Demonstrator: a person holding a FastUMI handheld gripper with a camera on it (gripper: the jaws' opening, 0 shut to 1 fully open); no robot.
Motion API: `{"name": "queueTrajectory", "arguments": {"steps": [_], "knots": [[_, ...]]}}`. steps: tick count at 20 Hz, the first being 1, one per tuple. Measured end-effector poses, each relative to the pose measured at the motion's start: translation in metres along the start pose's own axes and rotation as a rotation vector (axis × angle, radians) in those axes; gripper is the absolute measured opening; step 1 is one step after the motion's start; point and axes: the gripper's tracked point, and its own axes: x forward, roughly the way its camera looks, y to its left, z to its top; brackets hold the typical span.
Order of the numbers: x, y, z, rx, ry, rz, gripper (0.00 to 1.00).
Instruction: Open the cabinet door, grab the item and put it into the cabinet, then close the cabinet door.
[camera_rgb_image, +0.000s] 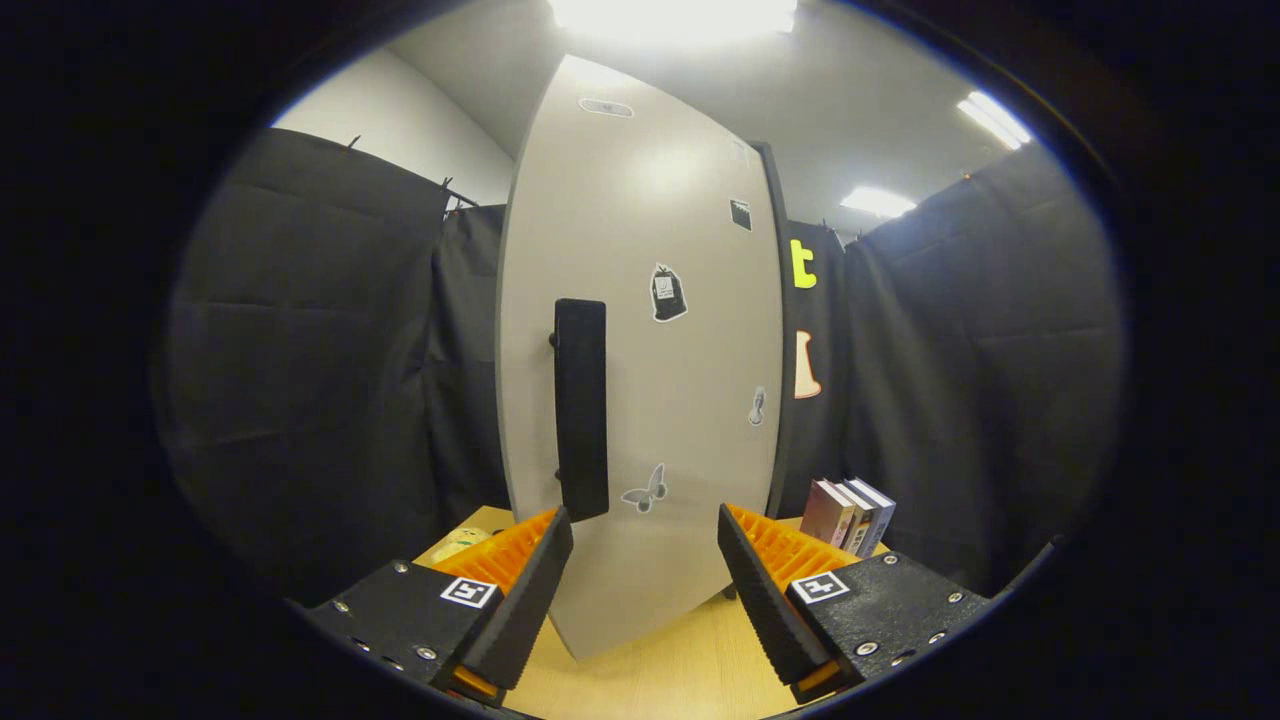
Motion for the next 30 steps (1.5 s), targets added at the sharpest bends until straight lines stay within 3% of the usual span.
{"name": "queueTrajectory", "arguments": {"steps": [9,22,30], "knots": [[0.015,0.02,-0.005,-0.002,0.01,0.112,0.92],[0.038,0.02,-0.01,0.1,0.007,0.069,0.92],[0.041,0.027,-0.017,0.075,0.036,0.084,0.92]]}}
